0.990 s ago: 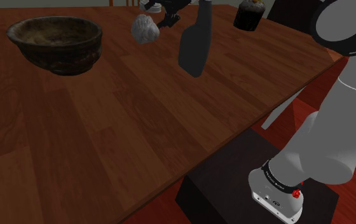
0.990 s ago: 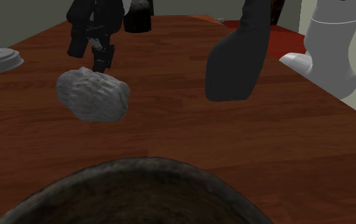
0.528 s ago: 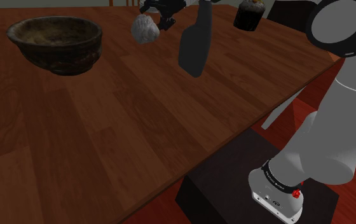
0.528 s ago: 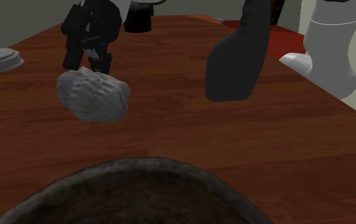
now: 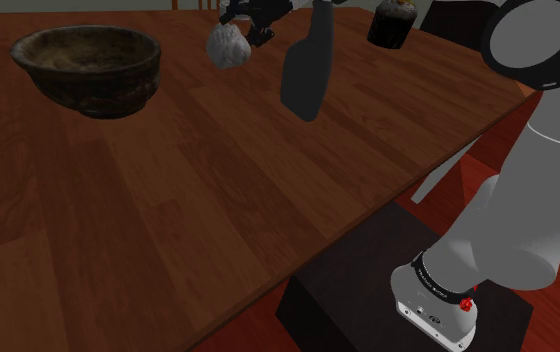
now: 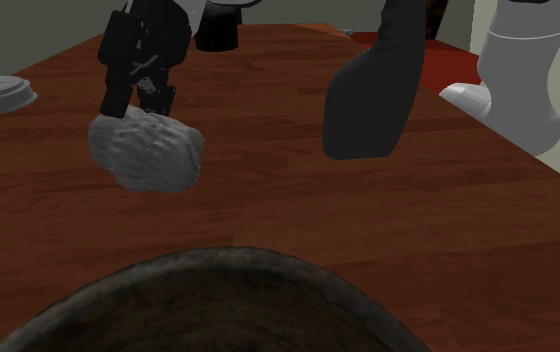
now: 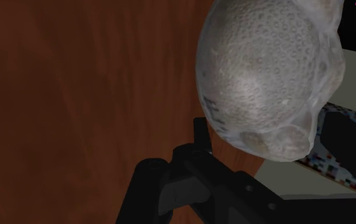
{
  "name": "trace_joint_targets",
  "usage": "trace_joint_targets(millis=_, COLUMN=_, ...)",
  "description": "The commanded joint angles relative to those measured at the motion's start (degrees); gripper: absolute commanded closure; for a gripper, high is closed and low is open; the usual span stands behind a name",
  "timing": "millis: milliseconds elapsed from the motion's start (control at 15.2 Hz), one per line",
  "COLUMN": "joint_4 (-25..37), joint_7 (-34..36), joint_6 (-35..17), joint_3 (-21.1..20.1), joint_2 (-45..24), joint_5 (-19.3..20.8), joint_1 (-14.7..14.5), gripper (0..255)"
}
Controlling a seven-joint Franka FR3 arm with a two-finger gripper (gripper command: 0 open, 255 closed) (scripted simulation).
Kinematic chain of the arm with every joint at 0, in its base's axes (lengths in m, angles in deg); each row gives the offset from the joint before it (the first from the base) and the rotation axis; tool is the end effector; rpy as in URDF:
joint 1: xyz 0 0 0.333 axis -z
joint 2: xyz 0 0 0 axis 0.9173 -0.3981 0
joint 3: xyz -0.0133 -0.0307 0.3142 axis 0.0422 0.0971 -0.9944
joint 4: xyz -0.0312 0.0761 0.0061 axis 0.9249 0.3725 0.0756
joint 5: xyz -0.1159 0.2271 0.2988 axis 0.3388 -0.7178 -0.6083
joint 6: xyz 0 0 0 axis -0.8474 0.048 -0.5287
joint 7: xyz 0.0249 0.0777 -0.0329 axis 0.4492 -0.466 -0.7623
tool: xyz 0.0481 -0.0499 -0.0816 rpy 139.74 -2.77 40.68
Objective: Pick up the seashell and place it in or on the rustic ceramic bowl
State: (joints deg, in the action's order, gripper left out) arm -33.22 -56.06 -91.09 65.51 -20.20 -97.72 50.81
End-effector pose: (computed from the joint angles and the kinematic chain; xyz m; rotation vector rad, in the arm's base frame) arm 0.6569 0.0397 0.5475 -2.2087 0.1021 -0.3232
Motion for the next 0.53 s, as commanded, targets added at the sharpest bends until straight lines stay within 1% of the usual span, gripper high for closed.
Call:
trace_joint_targets(millis=0, joint_4=0.0, joint_7=0.0, joint_6=0.0, joint_3=0.0, joint_2=-0.1, joint_5=0.0, joint_1=0.0, gripper=255)
trace_joint_targets(millis=330, joint_4=-0.1, joint_7=0.0, joint_6=0.0, joint_3=0.0, joint_2=0.0, joint_5=0.0, joint_1=0.0, gripper=255)
trace_joint_targets(millis=462, joint_4=1.1, joint_7=1.1, joint_6=0.8, joint_3=0.1, joint_2=0.1, joint_5=0.4, joint_1=0.0, gripper=255)
